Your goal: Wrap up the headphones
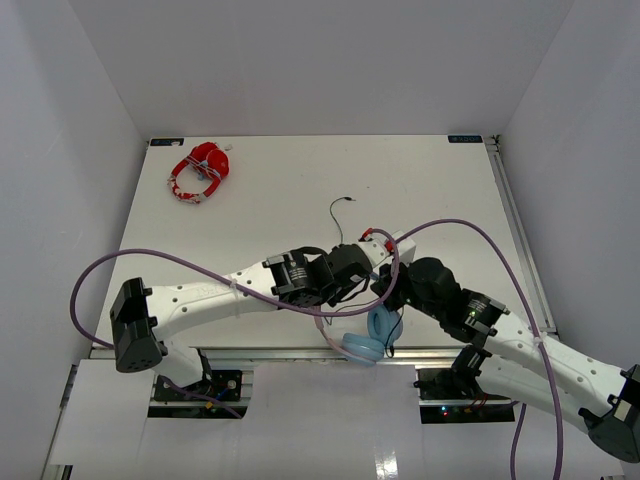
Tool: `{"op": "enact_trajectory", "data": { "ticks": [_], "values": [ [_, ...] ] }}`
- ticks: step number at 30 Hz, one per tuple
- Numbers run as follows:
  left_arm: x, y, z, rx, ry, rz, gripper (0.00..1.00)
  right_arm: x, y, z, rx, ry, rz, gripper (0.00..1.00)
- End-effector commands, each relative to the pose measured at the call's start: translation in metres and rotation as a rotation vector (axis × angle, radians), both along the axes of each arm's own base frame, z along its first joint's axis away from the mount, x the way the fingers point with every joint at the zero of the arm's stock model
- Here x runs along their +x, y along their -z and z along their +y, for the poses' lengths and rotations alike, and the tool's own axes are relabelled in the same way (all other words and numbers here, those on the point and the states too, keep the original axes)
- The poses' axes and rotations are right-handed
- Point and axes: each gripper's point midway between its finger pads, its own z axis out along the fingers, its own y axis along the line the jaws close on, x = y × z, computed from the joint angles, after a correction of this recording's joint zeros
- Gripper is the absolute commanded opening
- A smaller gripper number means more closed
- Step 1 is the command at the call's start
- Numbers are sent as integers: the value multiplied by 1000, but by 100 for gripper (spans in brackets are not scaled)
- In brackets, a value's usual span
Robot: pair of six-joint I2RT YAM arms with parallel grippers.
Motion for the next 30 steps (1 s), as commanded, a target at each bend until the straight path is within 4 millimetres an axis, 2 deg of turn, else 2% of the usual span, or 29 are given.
{"op": "enact_trajectory", "data": {
  "ticks": [1,9,18,24,30],
  "values": [
    [7,-16,-3,1,-12,-28,44,4,-22,10,66,-15,-33,8],
    [5,-24,-3,-20,-4,-30,51,5,-16,10,45,-7,-18,8],
    [8,-34,-5,-48,-6,-54,51,4,-13,12,37,-13,-7,8],
    [18,-34,1,-62,-70,-112,43,2,-20,11,65,-22,-24,8],
    [16,-49,3,-169,-73,-134,46,0,-24,11,83,-32,-32,8]
  ]
}}
